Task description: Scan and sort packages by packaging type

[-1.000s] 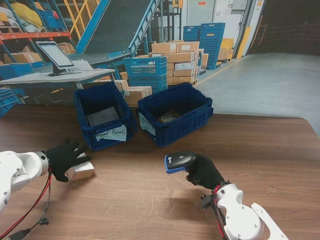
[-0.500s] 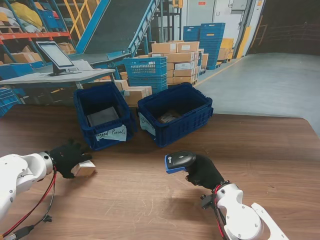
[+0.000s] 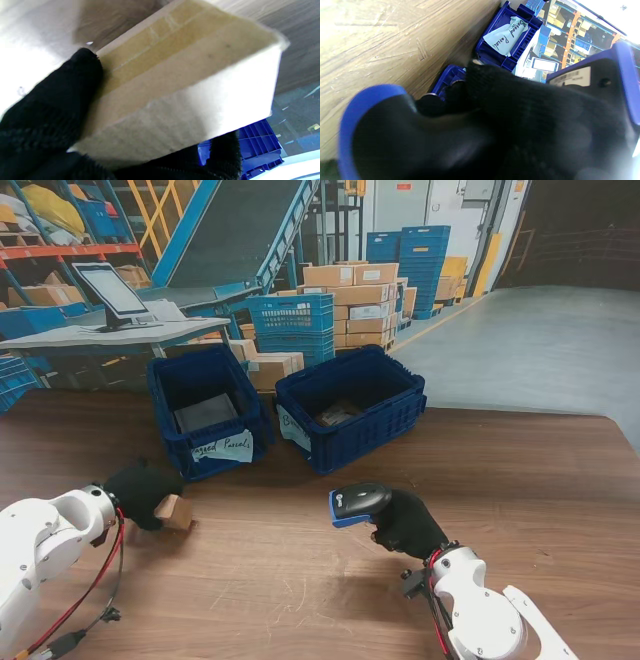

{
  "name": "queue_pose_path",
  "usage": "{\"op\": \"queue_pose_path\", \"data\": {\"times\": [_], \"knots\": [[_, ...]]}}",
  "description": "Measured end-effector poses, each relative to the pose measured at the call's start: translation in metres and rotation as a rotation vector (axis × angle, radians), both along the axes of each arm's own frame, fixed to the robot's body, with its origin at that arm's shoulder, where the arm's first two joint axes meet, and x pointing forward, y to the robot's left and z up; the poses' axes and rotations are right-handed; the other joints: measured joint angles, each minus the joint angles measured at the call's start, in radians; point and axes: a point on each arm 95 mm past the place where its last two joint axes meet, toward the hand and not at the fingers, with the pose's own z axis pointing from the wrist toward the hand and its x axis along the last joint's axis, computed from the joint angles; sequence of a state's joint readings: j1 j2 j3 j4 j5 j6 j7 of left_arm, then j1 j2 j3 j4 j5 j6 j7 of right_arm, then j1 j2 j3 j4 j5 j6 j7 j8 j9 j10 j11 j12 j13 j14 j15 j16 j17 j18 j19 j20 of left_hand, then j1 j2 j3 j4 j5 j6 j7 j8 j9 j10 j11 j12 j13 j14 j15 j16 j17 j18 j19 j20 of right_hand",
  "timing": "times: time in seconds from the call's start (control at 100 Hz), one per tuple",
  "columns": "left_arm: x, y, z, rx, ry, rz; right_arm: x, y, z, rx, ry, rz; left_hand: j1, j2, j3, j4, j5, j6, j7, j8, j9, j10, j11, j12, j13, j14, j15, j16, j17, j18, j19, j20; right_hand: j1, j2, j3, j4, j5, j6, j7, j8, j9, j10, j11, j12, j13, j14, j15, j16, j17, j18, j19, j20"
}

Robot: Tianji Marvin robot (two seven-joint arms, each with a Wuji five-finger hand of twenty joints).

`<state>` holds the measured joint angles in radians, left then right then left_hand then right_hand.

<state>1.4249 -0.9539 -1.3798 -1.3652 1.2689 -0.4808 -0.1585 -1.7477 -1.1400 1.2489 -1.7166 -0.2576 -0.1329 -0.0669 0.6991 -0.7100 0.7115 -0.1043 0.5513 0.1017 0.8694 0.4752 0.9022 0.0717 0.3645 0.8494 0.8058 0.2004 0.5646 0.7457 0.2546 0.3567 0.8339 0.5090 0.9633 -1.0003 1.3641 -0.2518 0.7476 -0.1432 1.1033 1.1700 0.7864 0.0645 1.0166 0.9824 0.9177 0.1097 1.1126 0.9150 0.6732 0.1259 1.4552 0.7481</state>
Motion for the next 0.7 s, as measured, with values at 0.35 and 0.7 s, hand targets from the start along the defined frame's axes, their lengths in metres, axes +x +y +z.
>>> {"op": "queue_pose_path", "data": {"times": [0.35,0.7], "knots": [[-0.004,-0.032,0.016,-0.139,-0.025,0.035,0.000,-0.001,0.000,0.003,-0.002,-0.004,0.000,0.000,-0.010,0.000,0.001,0.000,0.024,0.001,0.010,0.000,0.000,0.046,0.008,0.000,0.014,0.040,0.009,0.005,0.009,0.021,0.000,0.000,0.000,0.000,0.000,0.000,0.000,0.000,0.000,0.000,0.000,0.000,0.000,0.000,0.000,0.000,0.000,0.000,0.000,0.000],[-0.014,-0.071,0.032,-0.197,-0.042,0.069,0.000,-0.004,0.002,0.008,-0.006,-0.015,0.000,-0.004,-0.010,-0.001,0.011,0.000,0.025,0.001,0.020,0.000,0.003,0.048,0.009,0.000,0.027,0.062,0.011,0.008,0.010,0.022,0.000,0.000,0.000,0.000,0.000,0.000,0.000,0.000,0.000,0.000,0.000,0.000,0.000,0.000,0.000,0.000,0.000,0.000,0.000,0.000]]}}
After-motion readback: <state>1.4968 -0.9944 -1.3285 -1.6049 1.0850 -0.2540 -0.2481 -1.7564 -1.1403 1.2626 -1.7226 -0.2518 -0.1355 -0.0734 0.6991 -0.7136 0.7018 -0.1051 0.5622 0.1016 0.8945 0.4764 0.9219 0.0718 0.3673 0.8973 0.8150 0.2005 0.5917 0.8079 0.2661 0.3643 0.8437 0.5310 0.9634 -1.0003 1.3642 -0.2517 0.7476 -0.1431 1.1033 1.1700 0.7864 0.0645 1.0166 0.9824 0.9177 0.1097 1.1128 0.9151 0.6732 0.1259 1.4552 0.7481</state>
